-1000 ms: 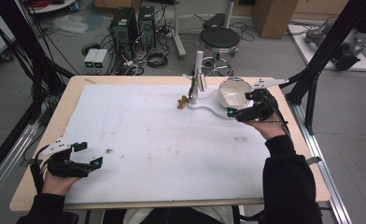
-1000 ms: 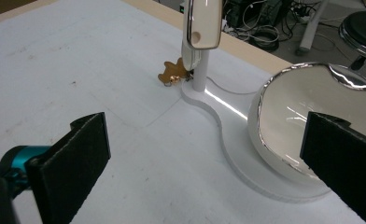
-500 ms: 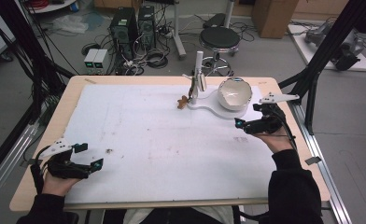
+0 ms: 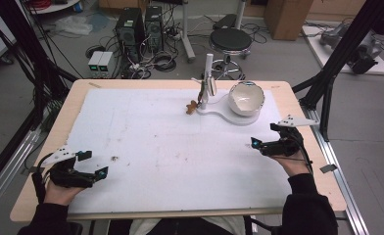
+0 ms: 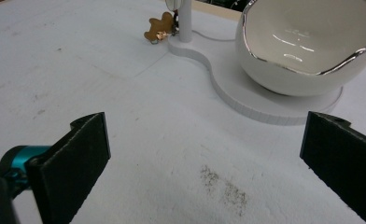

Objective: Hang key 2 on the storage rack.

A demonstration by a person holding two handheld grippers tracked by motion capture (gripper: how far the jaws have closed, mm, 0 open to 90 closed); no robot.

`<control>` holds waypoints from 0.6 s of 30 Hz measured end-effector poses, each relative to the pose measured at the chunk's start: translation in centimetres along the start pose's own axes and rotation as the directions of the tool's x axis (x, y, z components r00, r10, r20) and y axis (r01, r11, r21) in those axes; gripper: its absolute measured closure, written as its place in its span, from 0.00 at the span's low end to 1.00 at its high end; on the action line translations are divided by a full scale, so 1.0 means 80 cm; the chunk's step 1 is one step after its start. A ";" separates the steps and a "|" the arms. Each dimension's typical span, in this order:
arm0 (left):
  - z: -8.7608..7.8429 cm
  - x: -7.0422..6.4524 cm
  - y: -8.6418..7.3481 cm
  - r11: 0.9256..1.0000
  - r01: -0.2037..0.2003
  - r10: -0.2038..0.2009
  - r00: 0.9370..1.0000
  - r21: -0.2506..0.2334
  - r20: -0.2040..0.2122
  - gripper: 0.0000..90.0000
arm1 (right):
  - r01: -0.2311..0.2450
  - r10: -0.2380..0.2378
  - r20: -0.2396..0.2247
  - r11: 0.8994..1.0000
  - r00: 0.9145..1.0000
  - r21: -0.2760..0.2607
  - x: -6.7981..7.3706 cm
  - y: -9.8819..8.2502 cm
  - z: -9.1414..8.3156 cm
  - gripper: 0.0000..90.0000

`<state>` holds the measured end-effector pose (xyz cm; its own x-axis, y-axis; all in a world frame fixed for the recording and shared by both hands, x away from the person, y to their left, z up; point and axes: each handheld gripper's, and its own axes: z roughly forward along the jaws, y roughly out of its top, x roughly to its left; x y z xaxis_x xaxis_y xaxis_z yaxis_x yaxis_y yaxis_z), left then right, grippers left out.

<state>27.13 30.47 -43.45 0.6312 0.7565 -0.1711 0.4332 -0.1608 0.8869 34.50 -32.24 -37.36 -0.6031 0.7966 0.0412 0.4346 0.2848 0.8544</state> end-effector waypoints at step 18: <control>-0.001 0.002 -0.001 1.000 0.001 -0.001 1.000 0.004 -0.012 0.02 | 0.014 -0.015 0.057 1.000 0.998 0.015 0.002 -0.061 -0.002 0.01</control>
<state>27.13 30.69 -43.53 0.6229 0.7643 -0.1669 0.4366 -0.1626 0.8848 32.16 -33.59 -41.43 -0.5707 0.8211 -0.0009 0.4364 0.3042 0.8468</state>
